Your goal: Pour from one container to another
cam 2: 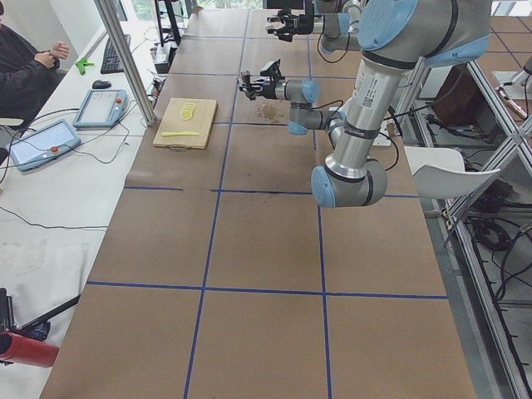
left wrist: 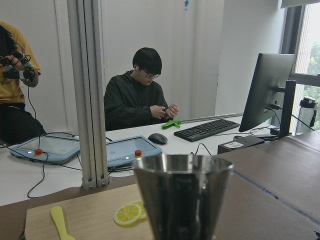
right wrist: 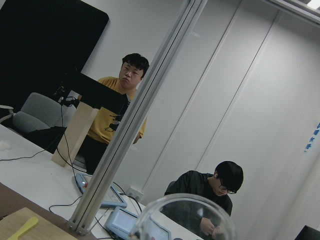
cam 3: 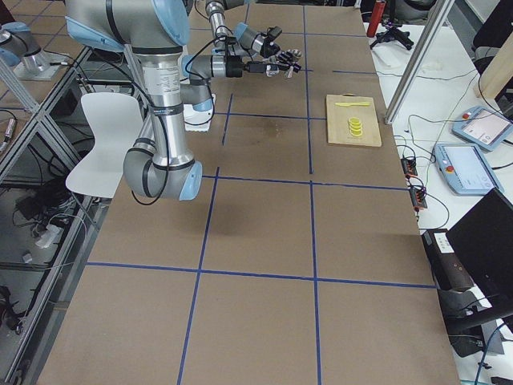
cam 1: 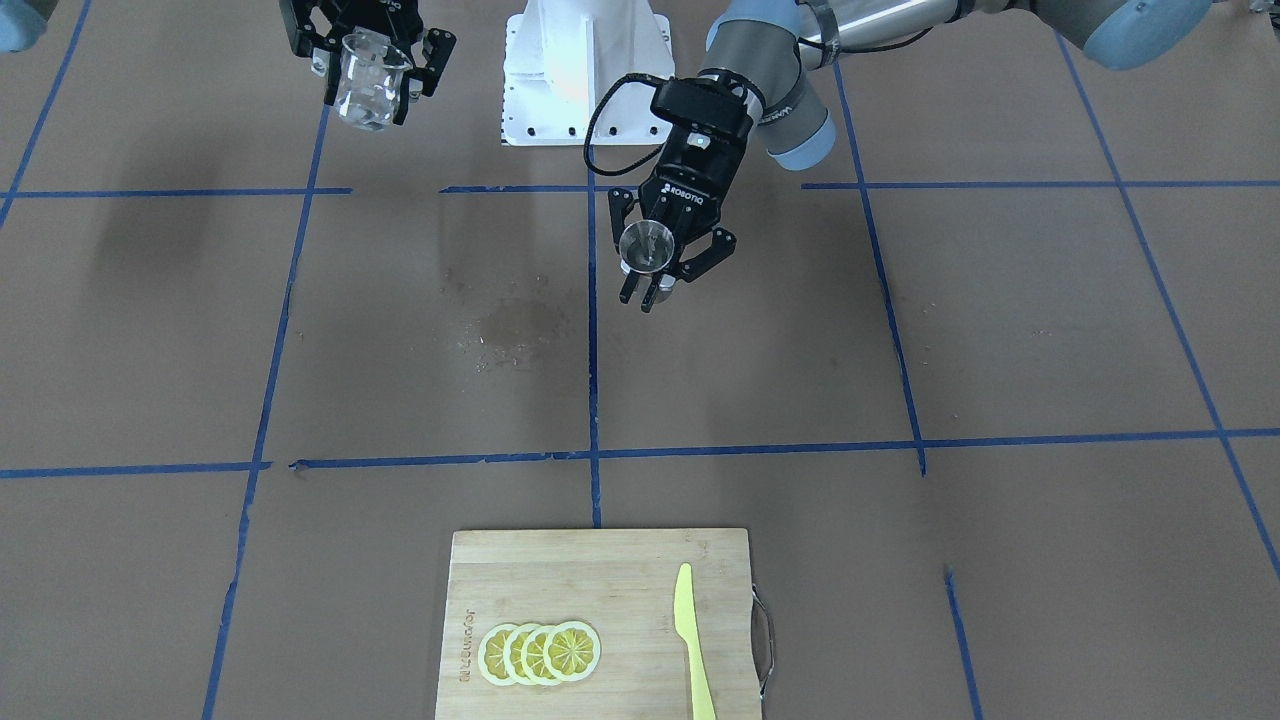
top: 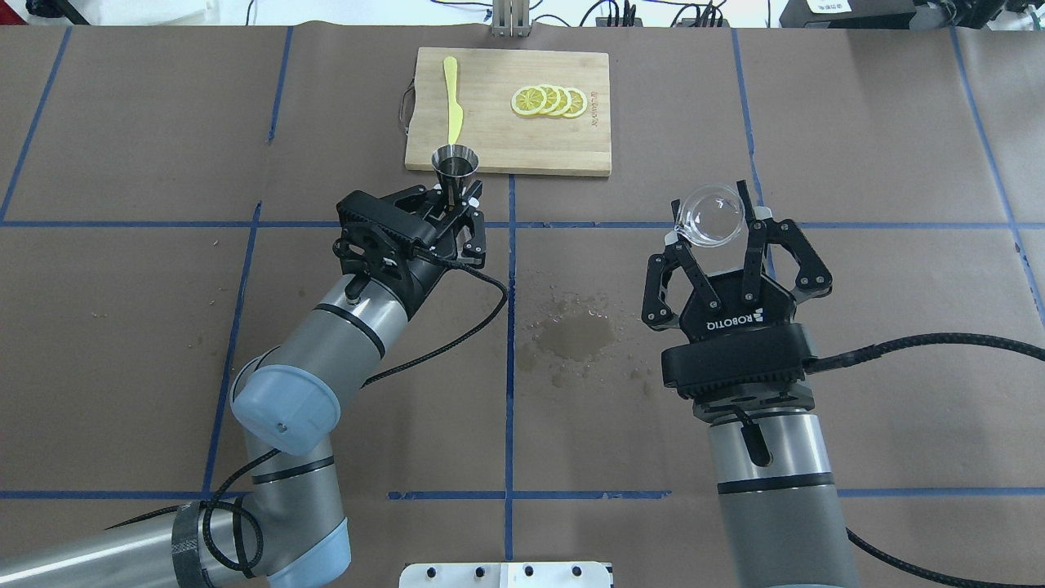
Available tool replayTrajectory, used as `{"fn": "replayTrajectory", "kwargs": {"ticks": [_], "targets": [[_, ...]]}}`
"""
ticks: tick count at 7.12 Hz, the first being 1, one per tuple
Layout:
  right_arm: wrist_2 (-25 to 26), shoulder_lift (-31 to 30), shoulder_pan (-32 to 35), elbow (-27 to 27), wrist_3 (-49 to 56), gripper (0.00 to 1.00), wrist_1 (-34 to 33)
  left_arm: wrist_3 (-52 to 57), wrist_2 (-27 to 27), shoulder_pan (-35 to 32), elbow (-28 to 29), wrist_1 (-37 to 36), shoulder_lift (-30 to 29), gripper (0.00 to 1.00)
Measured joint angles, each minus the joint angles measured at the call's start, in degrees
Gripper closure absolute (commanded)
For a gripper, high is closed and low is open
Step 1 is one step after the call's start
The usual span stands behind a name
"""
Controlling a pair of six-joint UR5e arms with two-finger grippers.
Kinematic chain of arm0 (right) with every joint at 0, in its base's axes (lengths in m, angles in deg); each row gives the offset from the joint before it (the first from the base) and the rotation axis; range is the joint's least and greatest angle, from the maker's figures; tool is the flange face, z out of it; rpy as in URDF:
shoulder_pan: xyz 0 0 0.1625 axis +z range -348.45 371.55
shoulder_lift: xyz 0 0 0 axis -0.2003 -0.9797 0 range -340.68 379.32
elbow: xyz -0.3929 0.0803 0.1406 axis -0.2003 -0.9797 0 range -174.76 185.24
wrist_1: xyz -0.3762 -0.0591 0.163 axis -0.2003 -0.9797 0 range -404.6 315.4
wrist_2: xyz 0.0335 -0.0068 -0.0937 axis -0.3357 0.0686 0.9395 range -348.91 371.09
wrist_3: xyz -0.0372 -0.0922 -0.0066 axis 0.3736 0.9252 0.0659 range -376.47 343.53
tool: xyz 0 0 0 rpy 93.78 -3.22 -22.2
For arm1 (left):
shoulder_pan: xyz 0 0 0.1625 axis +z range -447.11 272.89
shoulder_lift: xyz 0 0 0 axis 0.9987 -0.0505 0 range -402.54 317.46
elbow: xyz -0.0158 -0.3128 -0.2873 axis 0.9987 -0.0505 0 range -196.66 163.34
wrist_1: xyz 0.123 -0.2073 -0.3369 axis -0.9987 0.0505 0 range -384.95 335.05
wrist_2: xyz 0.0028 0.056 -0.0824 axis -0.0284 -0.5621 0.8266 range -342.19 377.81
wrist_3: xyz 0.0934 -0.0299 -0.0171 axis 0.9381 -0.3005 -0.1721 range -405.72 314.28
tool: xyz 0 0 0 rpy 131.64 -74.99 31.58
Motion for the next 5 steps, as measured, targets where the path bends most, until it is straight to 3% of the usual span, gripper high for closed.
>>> {"fn": "replayTrajectory", "kwargs": {"ticks": [3,5], "targets": [[-2.72,-1.33,0.29,-0.09,-2.73,1.00,-0.18,0.38,0.43,-0.79,-0.08,0.46,0.95,1.00],[-7.65,-3.11,4.78,-0.08,-2.81,1.00,-8.01,0.87,1.11,-1.18,-0.68,0.68,2.24,1.00]]}}
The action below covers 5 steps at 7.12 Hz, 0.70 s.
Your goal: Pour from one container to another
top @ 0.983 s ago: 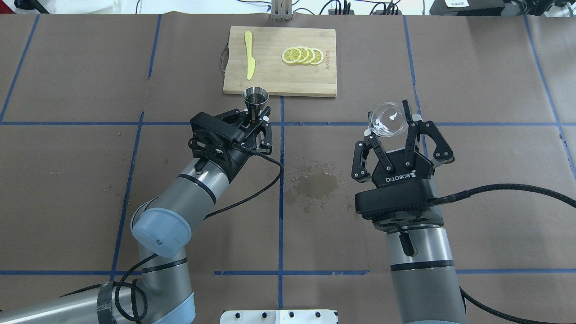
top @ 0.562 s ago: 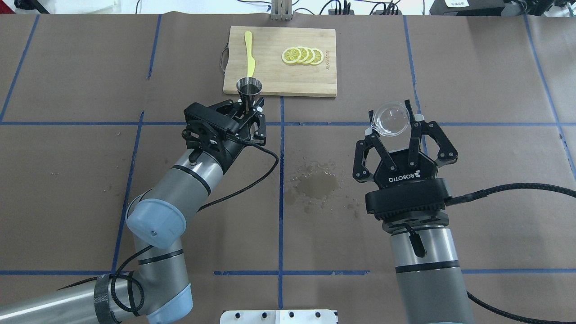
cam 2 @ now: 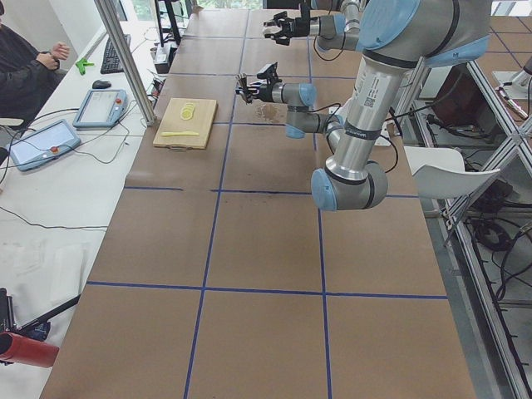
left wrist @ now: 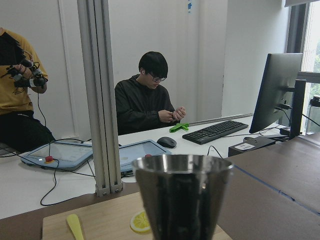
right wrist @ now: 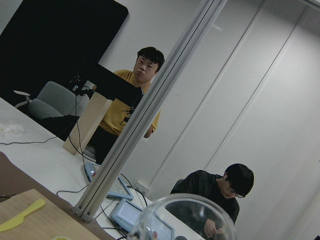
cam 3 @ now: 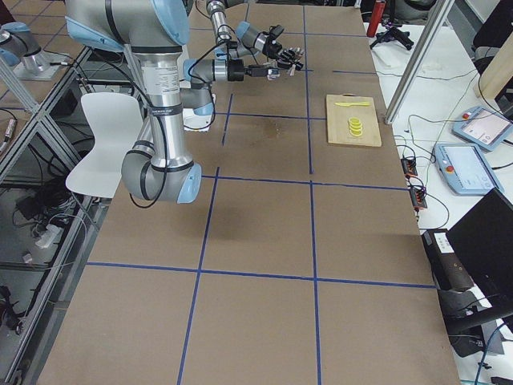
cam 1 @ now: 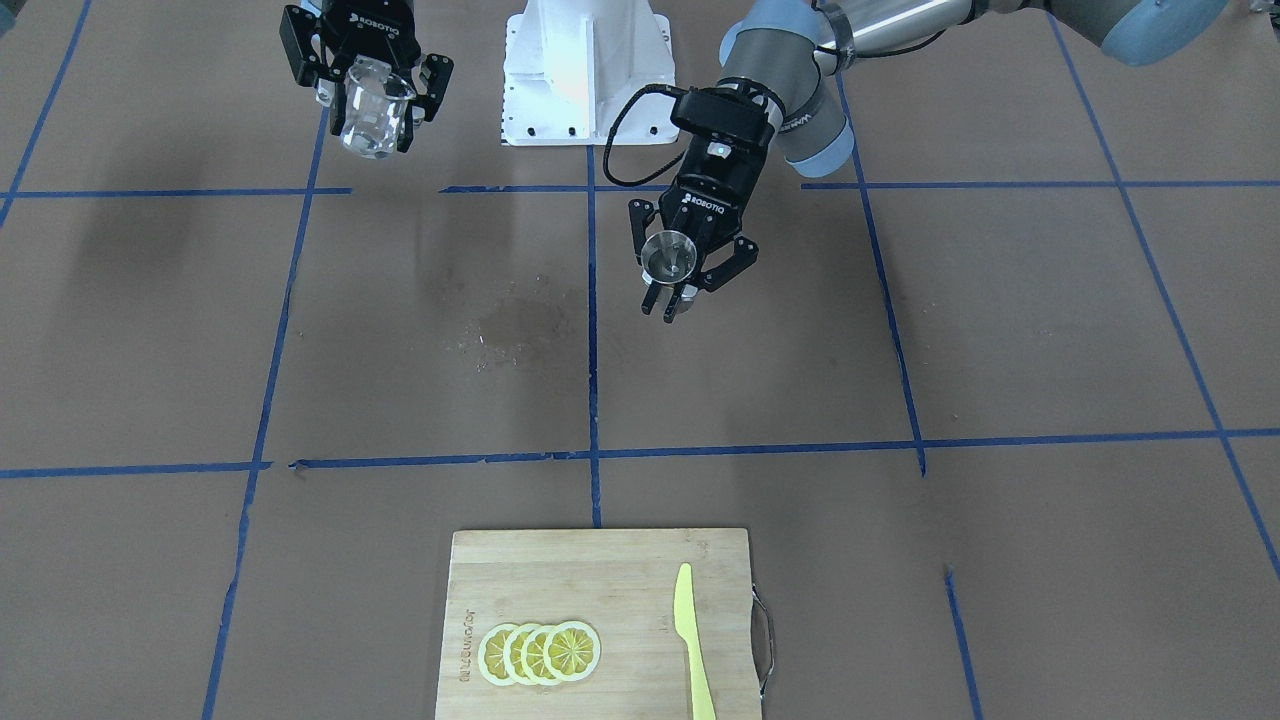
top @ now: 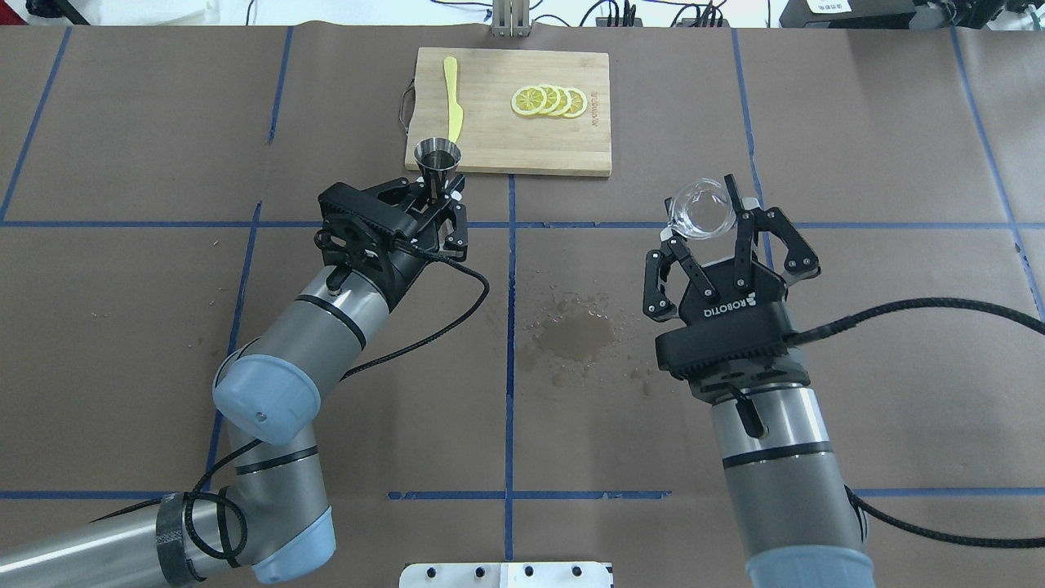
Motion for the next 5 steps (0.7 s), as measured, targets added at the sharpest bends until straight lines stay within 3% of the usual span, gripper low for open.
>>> {"fn": "replayTrajectory", "kwargs": {"ticks": [1,3,5], "targets": [[-5.96,-0.21,5.01,0.01,-0.16,1.00,-5.86,0.16,0.09,-0.09,-0.60,0.04,1.03,1.00],[-23.77,-0.39,18.66,-0.39,-5.55,1.00,-18.34,0.27,-0.03,-0.10,-1.24,0.01,1.98,1.00],[-35.96,-0.33,27.35,-2.31,-14.24,1.00,-23.40,0.25,-0.35,-0.14,-1.30,-0.07,2.56,1.00]]}}
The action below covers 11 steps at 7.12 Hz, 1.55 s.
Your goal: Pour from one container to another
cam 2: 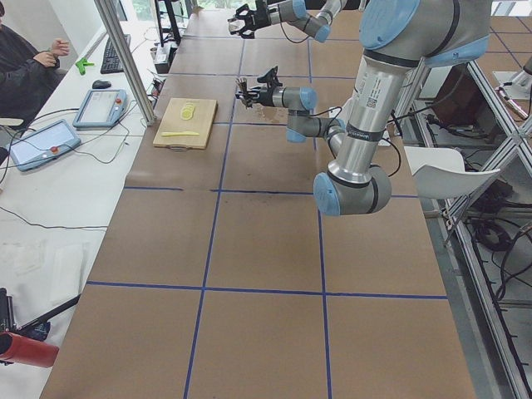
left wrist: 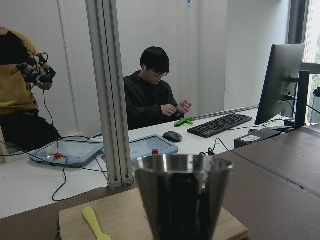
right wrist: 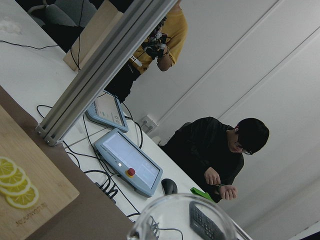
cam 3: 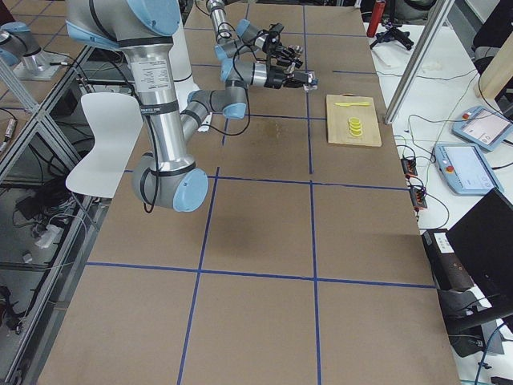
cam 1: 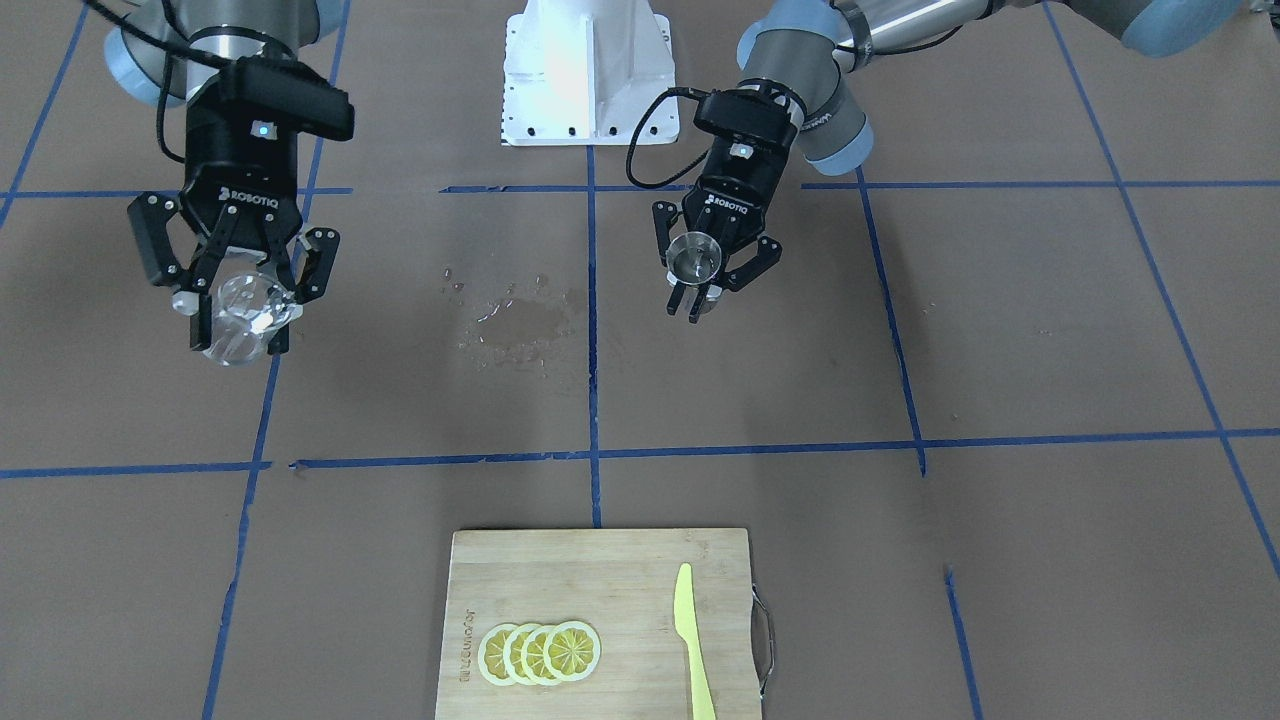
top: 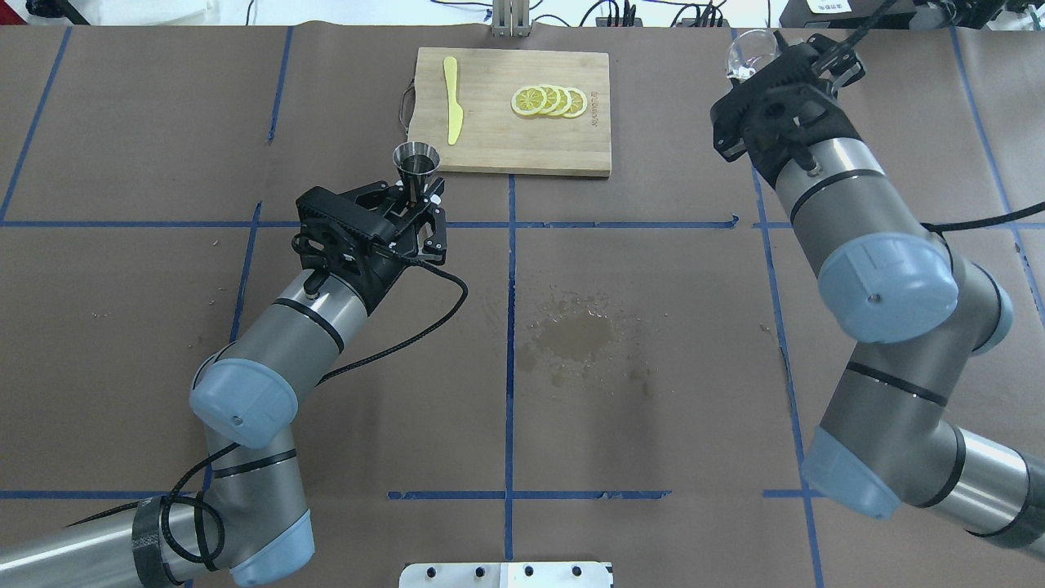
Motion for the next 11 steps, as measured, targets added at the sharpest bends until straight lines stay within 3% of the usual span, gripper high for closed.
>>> {"fn": "replayTrajectory", "kwargs": {"ticks": [4,7,11], "targets": [[-11.81,-0.65,7.03,-2.57,-14.68,1.00,-0.77,-0.38,-2.06,-5.94,-0.03,-1.07,4.77,1.00],[-14.27,-2.12,8.07,-3.03,-19.81,1.00,-0.76,-1.54,-2.22,-12.05,-1.33,-2.67,13.53,1.00],[-18.17,-8.63,8.16,-3.89,-26.50,1.00,3.94,-12.29,-2.24,-12.83,-4.08,-6.20,21.91,1.00]]}}
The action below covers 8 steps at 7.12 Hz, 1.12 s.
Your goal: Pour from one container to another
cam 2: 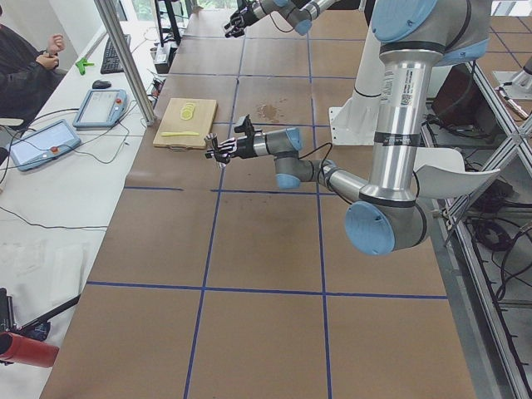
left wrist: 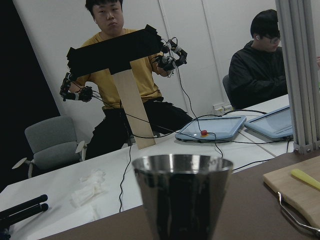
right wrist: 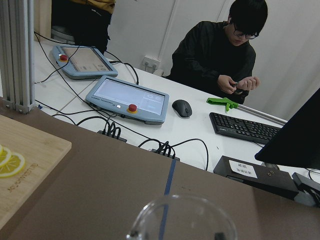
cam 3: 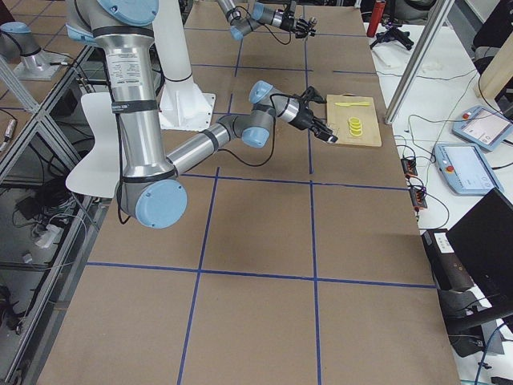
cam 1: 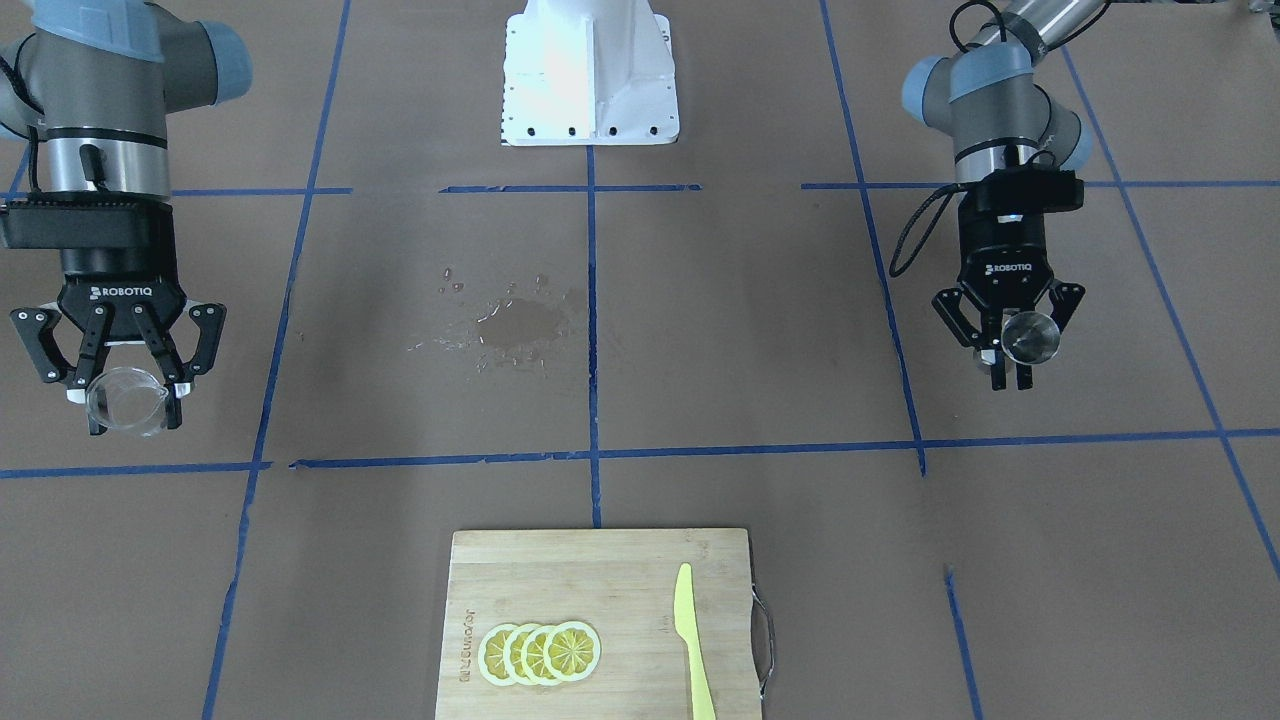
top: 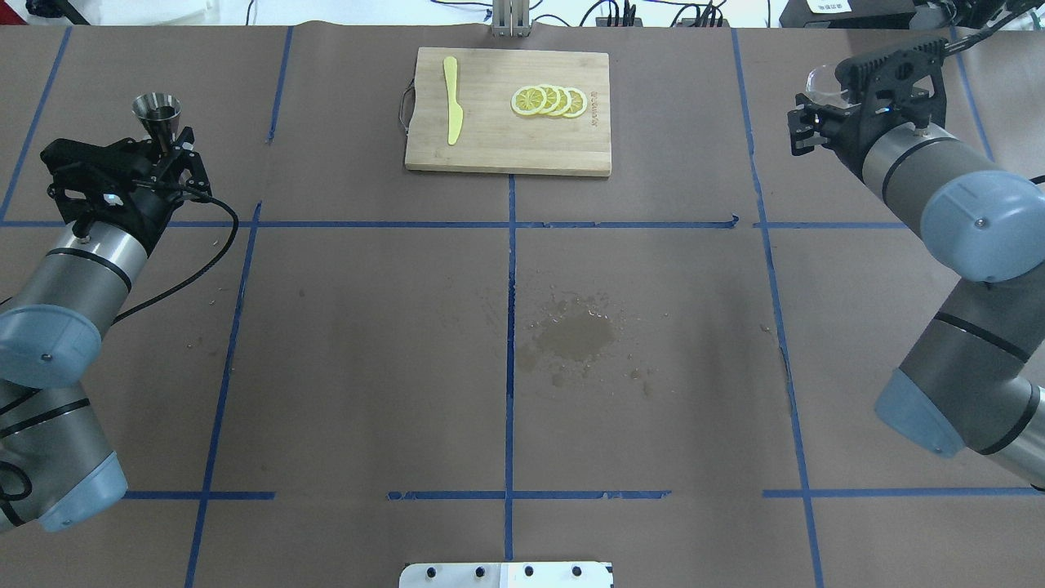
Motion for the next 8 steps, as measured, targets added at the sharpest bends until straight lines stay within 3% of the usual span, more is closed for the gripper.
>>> {"fn": "replayTrajectory", "kwargs": {"ticks": [3,6,8], "targets": [[-0.31,-3.33,-0.10,0.18,-7.86,1.00,2.46,-17.36,-0.29,-0.01,-3.58,-6.58,6.33,1.00],[-0.23,-7.32,-0.55,-1.56,-14.27,1.00,8.73,-43.01,-0.31,0.39,-8.46,-27.70,7.78,1.00],[2.75,-10.61,-3.19,-3.26,-17.91,1.00,12.97,-55.40,-1.80,1.09,-9.67,-38.29,6.54,1.00]]}}
